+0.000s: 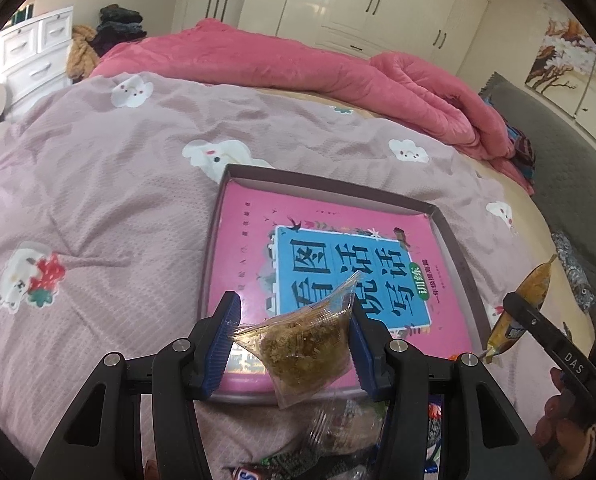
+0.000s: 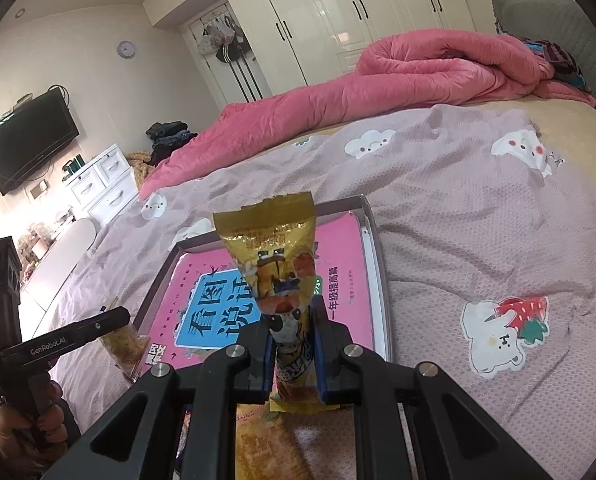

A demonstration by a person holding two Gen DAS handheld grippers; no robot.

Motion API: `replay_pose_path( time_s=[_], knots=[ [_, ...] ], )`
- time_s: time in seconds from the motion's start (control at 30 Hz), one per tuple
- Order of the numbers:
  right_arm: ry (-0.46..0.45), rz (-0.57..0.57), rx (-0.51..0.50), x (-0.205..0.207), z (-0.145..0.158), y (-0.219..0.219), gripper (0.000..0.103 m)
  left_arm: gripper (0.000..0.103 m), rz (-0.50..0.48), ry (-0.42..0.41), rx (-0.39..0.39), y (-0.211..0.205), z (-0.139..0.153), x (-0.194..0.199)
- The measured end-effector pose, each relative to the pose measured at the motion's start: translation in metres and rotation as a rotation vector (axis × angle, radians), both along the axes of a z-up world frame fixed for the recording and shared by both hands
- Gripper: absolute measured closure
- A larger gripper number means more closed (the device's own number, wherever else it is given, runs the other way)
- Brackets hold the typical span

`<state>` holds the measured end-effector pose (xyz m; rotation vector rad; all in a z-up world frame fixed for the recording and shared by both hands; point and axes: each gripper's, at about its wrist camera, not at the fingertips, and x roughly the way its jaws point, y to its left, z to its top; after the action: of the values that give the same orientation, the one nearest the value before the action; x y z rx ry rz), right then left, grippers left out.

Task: Organize snacks
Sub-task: 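Lift the pastry bag with the left tool while the right tool carries the yellow stick toward the tray, then release the pastry bag into the tray with the left tool while the right tool releases the yellow stick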

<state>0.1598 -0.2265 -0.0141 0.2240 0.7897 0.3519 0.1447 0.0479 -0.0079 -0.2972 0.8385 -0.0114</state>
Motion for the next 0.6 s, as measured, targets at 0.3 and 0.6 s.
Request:
replay_pose_path(
  time_s=[0.3, 0.6],
  knots=[
    [0.032, -0.008, -0.033, 0.012, -0.012, 0.003, 0.087, 0.049, -0.017, 0.007, 0.033, -0.003, -0.011, 0.013],
    [0.126, -0.011, -0.095, 0.023, -0.037, 0.008, 0.087, 0.049, -0.025, 0.031, 0.049, -0.004, -0.021, 0.022]
  ],
)
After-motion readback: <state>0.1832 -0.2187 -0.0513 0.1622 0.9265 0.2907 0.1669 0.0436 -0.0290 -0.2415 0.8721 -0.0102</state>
